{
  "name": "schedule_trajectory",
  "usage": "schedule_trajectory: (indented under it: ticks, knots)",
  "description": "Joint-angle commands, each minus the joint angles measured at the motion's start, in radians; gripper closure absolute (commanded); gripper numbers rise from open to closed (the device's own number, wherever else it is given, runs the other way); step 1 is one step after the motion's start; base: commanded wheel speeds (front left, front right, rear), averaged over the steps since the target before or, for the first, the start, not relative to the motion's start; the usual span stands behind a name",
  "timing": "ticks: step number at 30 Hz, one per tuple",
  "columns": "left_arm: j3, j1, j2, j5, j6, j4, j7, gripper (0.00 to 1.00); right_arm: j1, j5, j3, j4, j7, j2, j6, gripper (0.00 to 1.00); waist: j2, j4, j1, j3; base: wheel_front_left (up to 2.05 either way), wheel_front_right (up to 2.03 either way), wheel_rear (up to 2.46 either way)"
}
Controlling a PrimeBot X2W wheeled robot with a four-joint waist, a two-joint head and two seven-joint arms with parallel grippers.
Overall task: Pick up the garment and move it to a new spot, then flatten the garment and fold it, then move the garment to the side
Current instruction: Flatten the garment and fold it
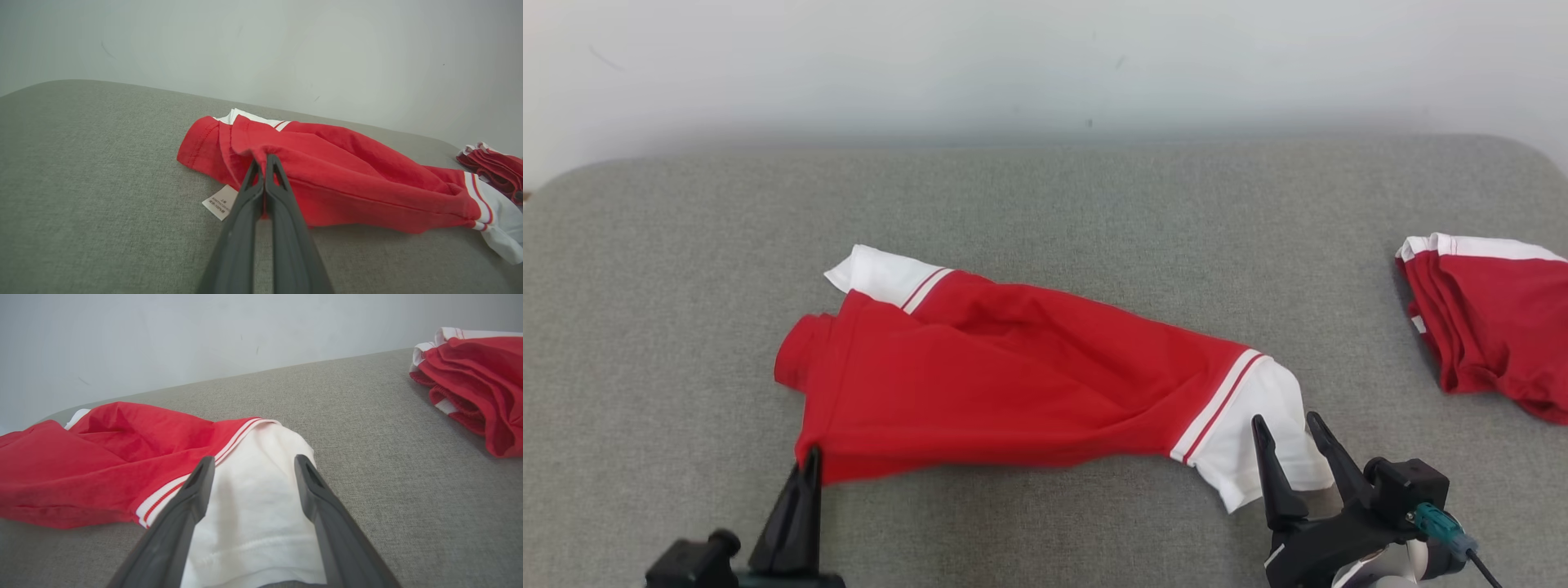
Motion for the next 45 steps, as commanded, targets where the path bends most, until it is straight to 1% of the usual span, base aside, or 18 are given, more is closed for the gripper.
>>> schedule_trajectory:
  ticks: [1, 9, 10, 11, 12, 13, 16, 19, 23, 27, 30, 37, 39, 40, 41, 45]
  knots:
    - [0.004, 0.023, 0.001, -0.006, 0.000, 0.009, -0.004, 1.00, 0.017, 0.002, 0.004, 0.001, 0.000, -0.004, -0.001, 0.00, -0.0001, 0.004, 0.0001, -0.012, 0.00, 0.00, 0.00]
    - [0.027, 0.084, 0.001, -0.037, 0.000, 0.100, -0.004, 1.00, 0.033, 0.003, 0.004, 0.004, 0.000, -0.018, -0.001, 0.00, -0.0001, -0.003, 0.0001, -0.045, 0.00, 0.00, 0.00]
    - [0.030, 0.087, 0.001, -0.040, 0.000, 0.116, -0.004, 0.90, 0.036, 0.004, 0.003, 0.003, 0.000, -0.020, -0.001, 0.00, -0.0001, -0.002, 0.0001, -0.046, 0.00, 0.00, 0.00]
    - [0.030, 0.087, 0.001, -0.034, 0.000, 0.130, -0.004, 0.84, 0.036, 0.005, 0.002, 0.002, 0.000, -0.021, -0.001, 0.00, -0.0001, -0.001, 0.0001, -0.045, 0.00, 0.00, 0.00]
    - [0.034, 0.088, 0.001, -0.036, 0.000, 0.152, -0.004, 0.46, 0.036, 0.005, 0.000, 0.000, 0.000, -0.022, -0.001, 0.00, -0.0001, 0.000, 0.0001, -0.044, 0.00, 0.00, 0.00]
    - [0.040, 0.090, 0.001, -0.042, 0.000, 0.181, -0.004, 0.00, 0.037, 0.004, -0.002, -0.001, 0.000, -0.024, -0.001, 0.00, -0.0001, 0.002, 0.0001, -0.043, 0.00, 0.00, 0.00]
    - [0.050, 0.082, 0.000, -0.044, 0.002, 0.234, -0.004, 0.00, 0.035, 0.001, -0.004, -0.005, 0.000, -0.028, -0.001, 0.00, -0.0001, 0.006, 0.0001, -0.041, 0.00, 0.00, 0.00]
    - [0.052, 0.084, 0.001, -0.048, 0.010, 0.245, -0.004, 0.00, 0.019, -0.002, -0.003, -0.012, 0.000, -0.031, -0.001, 0.00, -0.0001, 0.010, 0.0001, -0.038, 0.00, 0.00, 0.00]
    - [0.039, 0.096, 0.000, -0.058, 0.033, 0.217, -0.004, 0.00, -0.013, -0.003, 0.010, -0.026, 0.000, -0.045, -0.001, 0.00, -0.0001, 0.025, 0.0001, -0.033, 0.00, 0.00, 0.00]
    - [0.004, 0.080, 0.000, -0.054, 0.039, 0.175, -0.004, 0.00, -0.078, -0.008, 0.059, -0.023, 0.000, -0.082, -0.001, 0.00, -0.0001, 0.056, 0.0001, -0.015, 0.00, 0.00, 0.00]
    - [-0.046, 0.052, 0.001, -0.050, 0.036, 0.154, -0.004, 0.00, -0.147, 0.016, 0.118, 0.007, 0.000, -0.125, -0.001, 0.00, -0.0001, 0.097, 0.0001, 0.006, 0.00, 0.00, 0.00]
    - [-0.136, 0.005, 0.001, -0.069, 0.053, 0.104, -0.004, 0.00, -0.335, 0.100, 0.295, 0.138, 0.000, -0.227, -0.001, 0.00, -0.0001, 0.210, 0.0001, 0.062, 0.00, 0.00, 0.00]
    - [-0.155, 0.001, 0.001, -0.076, 0.056, 0.096, -0.004, 0.00, -0.374, 0.137, 0.350, 0.175, 0.000, -0.247, -0.001, 0.00, -0.0001, 0.242, 0.0001, 0.075, 0.00, 0.00, 0.00]
    - [-0.155, 0.001, 0.001, -0.076, 0.056, 0.096, -0.004, 0.00, -0.374, 0.137, 0.350, 0.175, 0.000, -0.247, -0.001, 0.00, -0.0001, 0.242, 0.0001, 0.075, 0.00, 0.00, 0.00]
    - [-0.161, -0.002, 0.001, -0.081, 0.061, 0.092, -0.004, 0.00, -0.395, 0.155, 0.376, 0.190, 0.000, -0.257, -0.001, 0.00, -0.0001, 0.257, 0.0001, 0.081, 0.00, 0.00, 0.00]
    - [-0.180, -0.006, 0.001, -0.084, 0.069, 0.078, -0.004, 0.00, -0.469, 0.237, 0.514, 0.236, 0.005, -0.301, -0.001, 0.00, -0.0001, 0.313, 0.0001, 0.106, 0.00, 0.00, 0.00]
